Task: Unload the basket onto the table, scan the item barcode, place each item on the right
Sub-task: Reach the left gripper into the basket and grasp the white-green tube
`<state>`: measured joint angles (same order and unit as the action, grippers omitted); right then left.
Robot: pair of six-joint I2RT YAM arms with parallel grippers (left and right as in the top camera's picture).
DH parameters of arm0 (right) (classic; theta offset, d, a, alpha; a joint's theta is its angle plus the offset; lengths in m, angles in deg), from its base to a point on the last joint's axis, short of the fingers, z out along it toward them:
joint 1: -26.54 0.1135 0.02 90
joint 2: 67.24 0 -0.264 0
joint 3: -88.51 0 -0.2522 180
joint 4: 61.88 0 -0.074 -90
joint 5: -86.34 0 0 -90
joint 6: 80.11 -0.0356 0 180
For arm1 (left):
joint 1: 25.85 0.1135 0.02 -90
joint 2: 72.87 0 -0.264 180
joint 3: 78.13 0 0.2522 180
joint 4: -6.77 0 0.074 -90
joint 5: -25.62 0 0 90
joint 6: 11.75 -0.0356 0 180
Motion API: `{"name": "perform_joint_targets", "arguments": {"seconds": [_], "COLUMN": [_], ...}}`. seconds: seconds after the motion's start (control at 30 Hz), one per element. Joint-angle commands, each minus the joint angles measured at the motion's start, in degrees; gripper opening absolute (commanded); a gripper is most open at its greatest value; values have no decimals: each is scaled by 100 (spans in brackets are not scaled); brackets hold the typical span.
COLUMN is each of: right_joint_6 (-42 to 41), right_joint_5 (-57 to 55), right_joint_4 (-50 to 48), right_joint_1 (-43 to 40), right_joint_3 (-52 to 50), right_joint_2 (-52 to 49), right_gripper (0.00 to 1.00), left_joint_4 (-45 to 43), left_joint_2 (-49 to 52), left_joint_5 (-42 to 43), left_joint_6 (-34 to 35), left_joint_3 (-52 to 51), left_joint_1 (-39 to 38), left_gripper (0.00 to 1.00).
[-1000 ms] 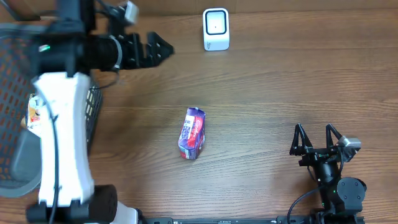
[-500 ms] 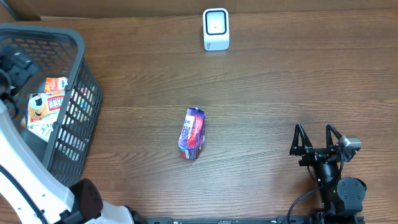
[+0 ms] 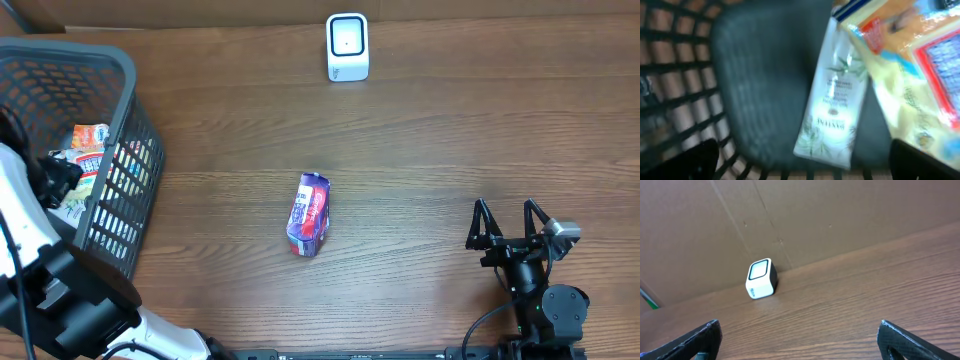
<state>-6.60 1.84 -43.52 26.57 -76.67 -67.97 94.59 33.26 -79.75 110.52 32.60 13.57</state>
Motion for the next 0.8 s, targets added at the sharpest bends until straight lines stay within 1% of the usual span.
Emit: {"name": "perform_joint_targets", "arguments": {"seconds": [0.0,0.1,0.17,0.3,0.47,0.5,0.53,0.57,0.63,0.67,0.7,0.77], "right_joint_6": [2,2,2,2,2,2,2,2,2,2,2,2], "right_joint_5": [-52,-52,-52,-52,-52,-52,-52,-52,-52,-52,-52,-52], "right_joint_4": [-31,-31,-31,-31,-31,-31,-31,-31,-31,-31,-31,-31], "right_joint_1": [24,24,24,24,24,24,24,24,24,24,24,24], "right_joint_3": [-61,-61,-61,-61,-61,-61,-61,-61,-61,-61,-61,-61], "right_joint_2": [46,46,46,46,46,46,46,46,46,46,46,46], "right_gripper": [100,100,100,100,100,100,100,100,100,100,100,100], "left_joint_4": [-748,-1600,-2052,-2682,-3501,-3580,-3630,-3676,-3700,-3703,-3703,-3689], "left_joint_2": [-59,-57,-55,-48,-48,-48,-48,-48,-48,-48,-48,-48], "left_joint_5": [-175,-170,-118,-111,-111,-111,-109,-111,-109,-109,-111,-114], "left_joint_6": [37,-267,-400,-411,-658,-658,-658,-656,-654,-654,-654,-654], "left_joint_3": [-1141,-1808,-2074,-2365,-2717,-2752,-2765,-2771,-2771,-2774,-2771,-2771], "left_joint_1": [0,0,-2,-2,-2,-2,-2,-2,-2,-2,-2,-2], "left_gripper": [100,100,100,100,100,98,82,54,23,11,5,4]}}
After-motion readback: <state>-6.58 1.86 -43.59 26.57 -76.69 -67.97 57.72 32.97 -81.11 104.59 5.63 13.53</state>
